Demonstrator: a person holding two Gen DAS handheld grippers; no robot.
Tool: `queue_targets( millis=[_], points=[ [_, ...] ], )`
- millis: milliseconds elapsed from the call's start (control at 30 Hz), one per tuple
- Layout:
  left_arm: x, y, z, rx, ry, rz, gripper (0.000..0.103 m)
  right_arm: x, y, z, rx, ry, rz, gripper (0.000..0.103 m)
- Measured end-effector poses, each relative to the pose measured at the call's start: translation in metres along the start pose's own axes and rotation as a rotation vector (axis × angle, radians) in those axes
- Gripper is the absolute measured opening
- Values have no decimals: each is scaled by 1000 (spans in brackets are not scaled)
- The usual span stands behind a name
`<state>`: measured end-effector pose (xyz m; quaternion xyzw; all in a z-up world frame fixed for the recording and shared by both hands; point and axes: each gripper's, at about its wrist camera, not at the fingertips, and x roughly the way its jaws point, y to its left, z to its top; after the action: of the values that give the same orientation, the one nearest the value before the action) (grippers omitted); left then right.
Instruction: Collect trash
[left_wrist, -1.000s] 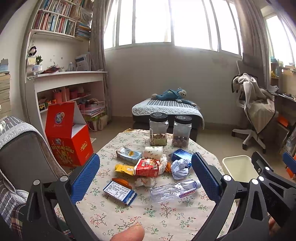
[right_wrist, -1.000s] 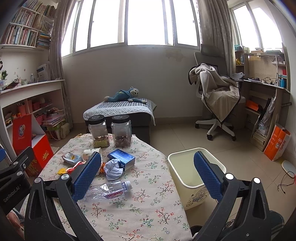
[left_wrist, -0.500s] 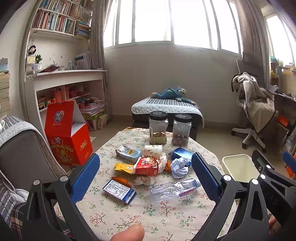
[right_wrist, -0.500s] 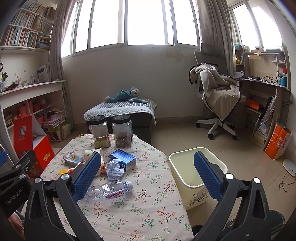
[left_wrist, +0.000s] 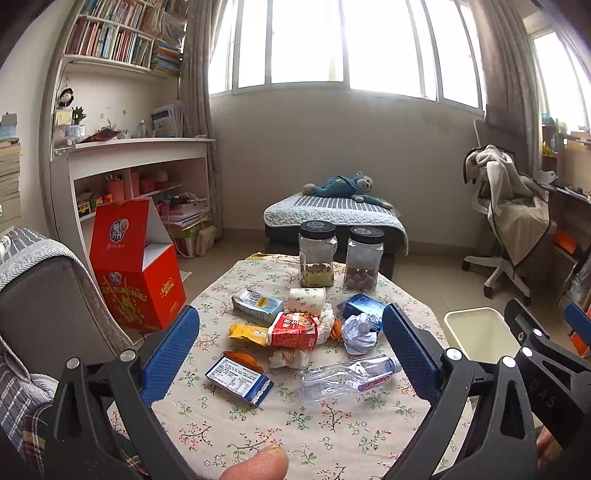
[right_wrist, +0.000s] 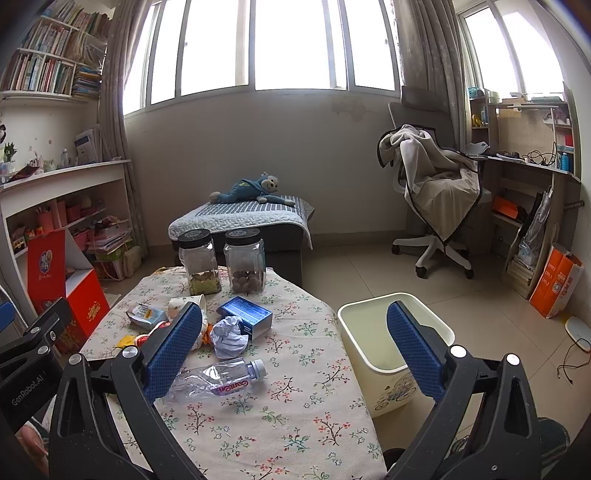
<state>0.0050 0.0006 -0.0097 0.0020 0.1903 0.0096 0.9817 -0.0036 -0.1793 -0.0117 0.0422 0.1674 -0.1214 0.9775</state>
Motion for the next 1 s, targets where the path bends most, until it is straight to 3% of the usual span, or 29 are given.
queue_targets(
  millis=[1000],
  points=[
    [0, 3, -2, -1, 3, 1, 96, 0, 0, -1, 4, 1, 0, 96]
  ],
)
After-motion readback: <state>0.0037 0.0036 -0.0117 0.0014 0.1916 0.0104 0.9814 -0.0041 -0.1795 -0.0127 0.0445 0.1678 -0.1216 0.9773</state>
